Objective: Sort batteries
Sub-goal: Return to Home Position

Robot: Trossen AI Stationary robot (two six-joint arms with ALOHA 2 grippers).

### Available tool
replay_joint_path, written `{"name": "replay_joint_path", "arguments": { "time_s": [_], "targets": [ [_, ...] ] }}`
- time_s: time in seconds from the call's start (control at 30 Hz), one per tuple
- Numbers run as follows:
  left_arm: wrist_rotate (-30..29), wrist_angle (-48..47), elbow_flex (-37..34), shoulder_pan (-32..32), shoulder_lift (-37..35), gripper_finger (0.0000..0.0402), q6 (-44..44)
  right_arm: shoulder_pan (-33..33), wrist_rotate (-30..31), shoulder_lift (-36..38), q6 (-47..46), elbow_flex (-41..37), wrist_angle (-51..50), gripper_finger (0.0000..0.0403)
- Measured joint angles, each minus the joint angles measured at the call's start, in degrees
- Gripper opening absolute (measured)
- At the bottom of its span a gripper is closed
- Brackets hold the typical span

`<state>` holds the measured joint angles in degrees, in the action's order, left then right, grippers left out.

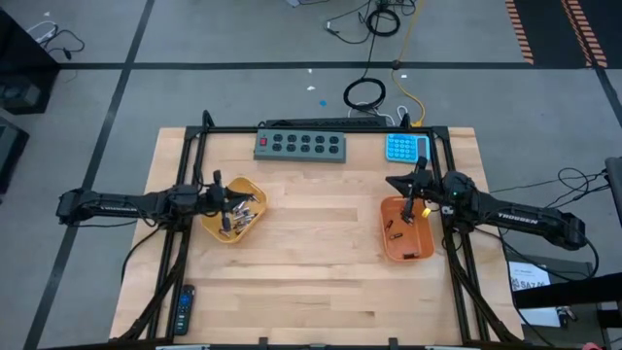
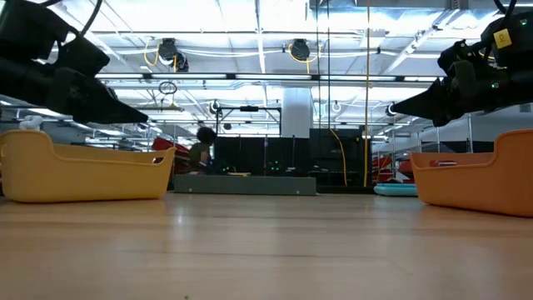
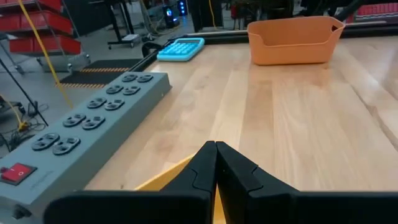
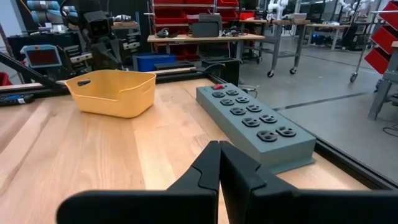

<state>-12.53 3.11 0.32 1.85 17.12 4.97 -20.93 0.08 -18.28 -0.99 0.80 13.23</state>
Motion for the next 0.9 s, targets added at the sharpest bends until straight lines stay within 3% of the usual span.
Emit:
{"name": "replay_joint_path", "arguments": {
  "time_s": [0.43, 0.9],
  "targets": [
    [0.02, 0.06, -0.02, 0.0, 0.0, 0.0018, -0.04, 2.43, -0.03, 1.17, 0.13, 0.02, -0.18, 0.0],
    [0.04, 0.33, -0.04, 0.0, 0.0, 0.0018, -0.06, 7.3, -0.09, 12.58, 0.13, 0.02, -0.24, 0.0]
  ]
}}
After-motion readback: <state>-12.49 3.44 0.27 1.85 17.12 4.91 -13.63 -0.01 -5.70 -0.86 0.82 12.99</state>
